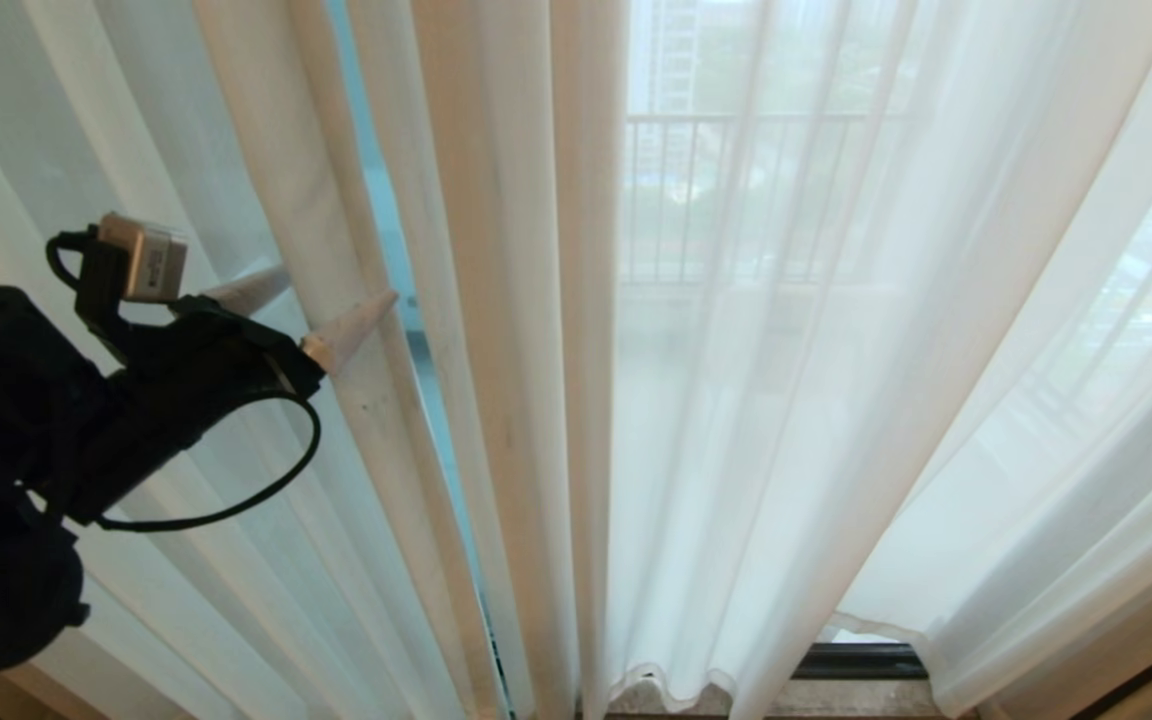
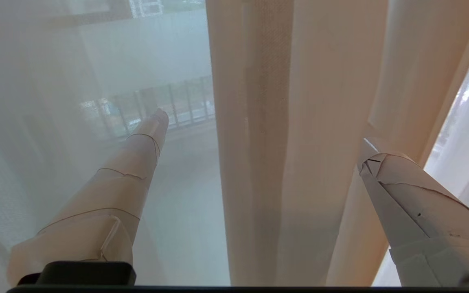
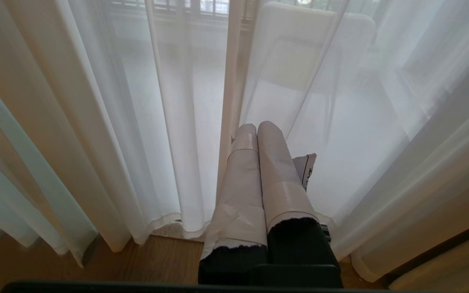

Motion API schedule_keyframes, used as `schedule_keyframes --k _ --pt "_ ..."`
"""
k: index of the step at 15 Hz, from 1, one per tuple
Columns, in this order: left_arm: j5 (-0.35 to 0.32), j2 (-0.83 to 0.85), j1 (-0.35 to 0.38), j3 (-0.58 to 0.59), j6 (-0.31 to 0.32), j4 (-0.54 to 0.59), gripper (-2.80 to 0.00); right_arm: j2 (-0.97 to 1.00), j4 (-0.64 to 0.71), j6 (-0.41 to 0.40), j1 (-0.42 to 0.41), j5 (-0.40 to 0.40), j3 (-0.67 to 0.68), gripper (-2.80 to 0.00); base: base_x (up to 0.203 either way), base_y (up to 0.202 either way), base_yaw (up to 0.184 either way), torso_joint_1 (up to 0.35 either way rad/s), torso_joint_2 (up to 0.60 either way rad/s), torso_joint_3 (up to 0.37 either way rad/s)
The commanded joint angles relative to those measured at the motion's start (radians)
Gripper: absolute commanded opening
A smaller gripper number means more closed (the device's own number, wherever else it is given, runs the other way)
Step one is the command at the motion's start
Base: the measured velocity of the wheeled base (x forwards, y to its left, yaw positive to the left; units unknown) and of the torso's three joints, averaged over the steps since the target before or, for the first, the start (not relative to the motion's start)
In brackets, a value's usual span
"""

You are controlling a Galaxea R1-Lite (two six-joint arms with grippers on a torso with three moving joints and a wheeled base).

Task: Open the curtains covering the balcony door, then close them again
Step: Pull the inner curtains open on both sides

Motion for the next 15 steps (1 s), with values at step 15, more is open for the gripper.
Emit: schedule_keyframes --k 15 --pt "0.037 0.066 -0.008 -0.045 0.054 -0.087 0.0 0.001 0.0 -0.001 0.0 0.001 0.0 -2.8 0.0 0.0 0.0 0.0 0.0 0.0"
